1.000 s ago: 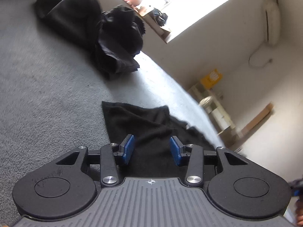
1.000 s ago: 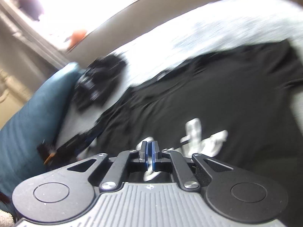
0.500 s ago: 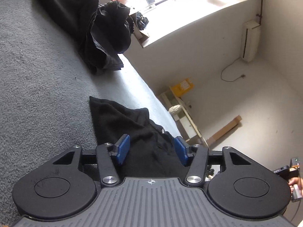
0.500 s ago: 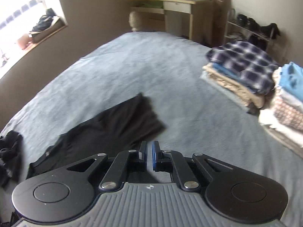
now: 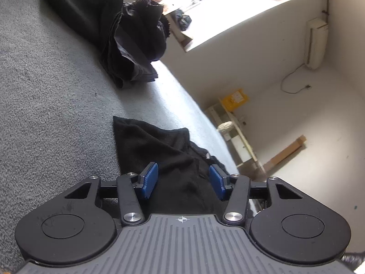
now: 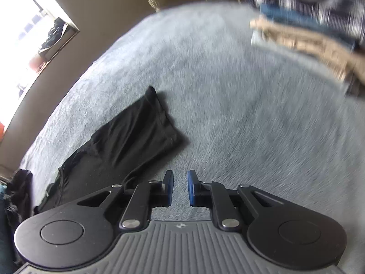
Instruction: Fold clothes
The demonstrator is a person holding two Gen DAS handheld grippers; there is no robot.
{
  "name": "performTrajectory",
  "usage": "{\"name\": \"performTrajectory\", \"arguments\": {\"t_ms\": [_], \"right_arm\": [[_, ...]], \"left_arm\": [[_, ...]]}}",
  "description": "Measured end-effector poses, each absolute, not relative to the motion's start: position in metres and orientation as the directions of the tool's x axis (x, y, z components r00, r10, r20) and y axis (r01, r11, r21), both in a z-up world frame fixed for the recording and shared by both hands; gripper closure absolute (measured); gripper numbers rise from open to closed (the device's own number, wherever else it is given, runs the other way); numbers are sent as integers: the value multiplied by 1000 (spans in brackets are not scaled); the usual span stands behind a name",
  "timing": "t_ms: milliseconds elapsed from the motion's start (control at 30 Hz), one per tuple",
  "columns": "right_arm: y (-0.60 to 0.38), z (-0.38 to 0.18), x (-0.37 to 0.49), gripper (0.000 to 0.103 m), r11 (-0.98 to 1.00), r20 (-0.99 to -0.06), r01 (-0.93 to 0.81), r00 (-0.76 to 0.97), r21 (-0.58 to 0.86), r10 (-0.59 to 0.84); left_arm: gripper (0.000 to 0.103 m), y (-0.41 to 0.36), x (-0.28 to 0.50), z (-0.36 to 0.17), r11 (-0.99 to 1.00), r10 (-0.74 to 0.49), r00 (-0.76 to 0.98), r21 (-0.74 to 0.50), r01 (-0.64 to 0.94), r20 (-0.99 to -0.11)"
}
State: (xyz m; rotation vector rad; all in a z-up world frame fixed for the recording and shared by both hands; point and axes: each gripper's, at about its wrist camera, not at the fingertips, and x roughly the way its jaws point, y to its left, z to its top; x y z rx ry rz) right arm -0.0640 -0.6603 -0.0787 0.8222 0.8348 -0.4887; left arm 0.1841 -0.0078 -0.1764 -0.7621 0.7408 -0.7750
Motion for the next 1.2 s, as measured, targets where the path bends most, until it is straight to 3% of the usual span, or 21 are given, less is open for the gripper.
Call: {"name": "performTrajectory", "arguments": {"t_ms": [133,300,400,533,667,867,1200], "right_arm": [[-679,-71,-57,89,651,-778,592,628,475,-4],[-724,-67,-47,73,642,-727,538,685,546,45],[-752,-78,-29,71,648,-701,484,705,588,109],[-779,-94,11,67,670,-674,388,703,633,229],[-794,-110,53,59,741,-698,312,657,595,284],[-806,-131,92,57,773,-703,256,638,580,316],[-806,-143,122,63,800,-686,183,641,572,344]], "left_arm": [[48,-27,183,-129,653,-721,526,-697,298,-451],[45,-77,173,-31,762,-646,580,-463,454,-495],[42,-146,164,16,779,-616,591,-293,554,-522],[41,-292,146,21,740,-543,570,-30,672,-617],[41,-441,87,-29,534,-547,517,200,821,-659],[49,-559,-7,-118,251,-644,376,280,927,-666],[67,-594,-17,-145,354,-629,402,215,910,-665]]}}
